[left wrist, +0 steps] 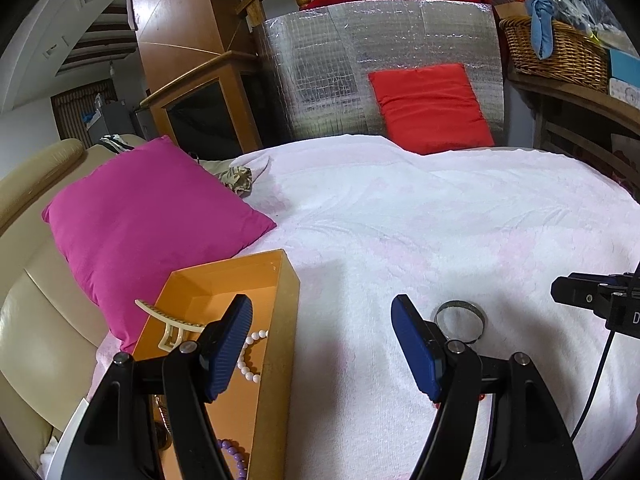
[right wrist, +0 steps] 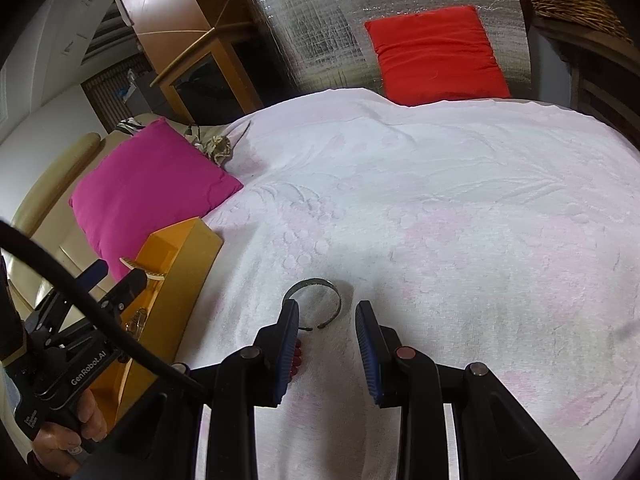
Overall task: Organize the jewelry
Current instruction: 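Move both grippers back over the red bead bracelet and silver bangle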
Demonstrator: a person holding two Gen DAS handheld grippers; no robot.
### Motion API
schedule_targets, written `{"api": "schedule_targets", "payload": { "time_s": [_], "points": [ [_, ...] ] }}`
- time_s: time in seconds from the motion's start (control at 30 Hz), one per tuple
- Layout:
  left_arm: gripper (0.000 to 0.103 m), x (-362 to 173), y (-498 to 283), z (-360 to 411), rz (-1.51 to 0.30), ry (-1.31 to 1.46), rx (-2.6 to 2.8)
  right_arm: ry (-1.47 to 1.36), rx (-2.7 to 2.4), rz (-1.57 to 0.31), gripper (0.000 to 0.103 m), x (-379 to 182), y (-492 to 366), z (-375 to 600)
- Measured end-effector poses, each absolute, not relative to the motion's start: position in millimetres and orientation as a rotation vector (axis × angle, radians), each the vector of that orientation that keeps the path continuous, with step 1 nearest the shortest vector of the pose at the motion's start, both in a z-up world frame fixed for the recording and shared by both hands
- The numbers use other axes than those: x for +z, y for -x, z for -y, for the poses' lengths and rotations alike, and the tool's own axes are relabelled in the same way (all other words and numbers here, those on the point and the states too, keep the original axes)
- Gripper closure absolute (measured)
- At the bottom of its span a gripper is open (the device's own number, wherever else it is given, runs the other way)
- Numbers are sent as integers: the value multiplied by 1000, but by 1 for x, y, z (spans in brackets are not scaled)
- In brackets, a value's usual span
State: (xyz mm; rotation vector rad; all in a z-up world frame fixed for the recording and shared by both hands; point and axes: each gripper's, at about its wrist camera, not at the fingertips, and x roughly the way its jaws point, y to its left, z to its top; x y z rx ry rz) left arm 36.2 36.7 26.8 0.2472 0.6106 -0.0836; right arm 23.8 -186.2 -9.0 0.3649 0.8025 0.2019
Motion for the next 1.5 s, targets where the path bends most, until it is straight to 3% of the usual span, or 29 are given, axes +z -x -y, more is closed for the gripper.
{"api": "schedule_targets", "payload": {
  "time_s": [1.5],
  "points": [
    [30, 12, -40, -30, -646, -310, -103, -378, 216, -842, 71, -16, -29, 188]
  ]
}}
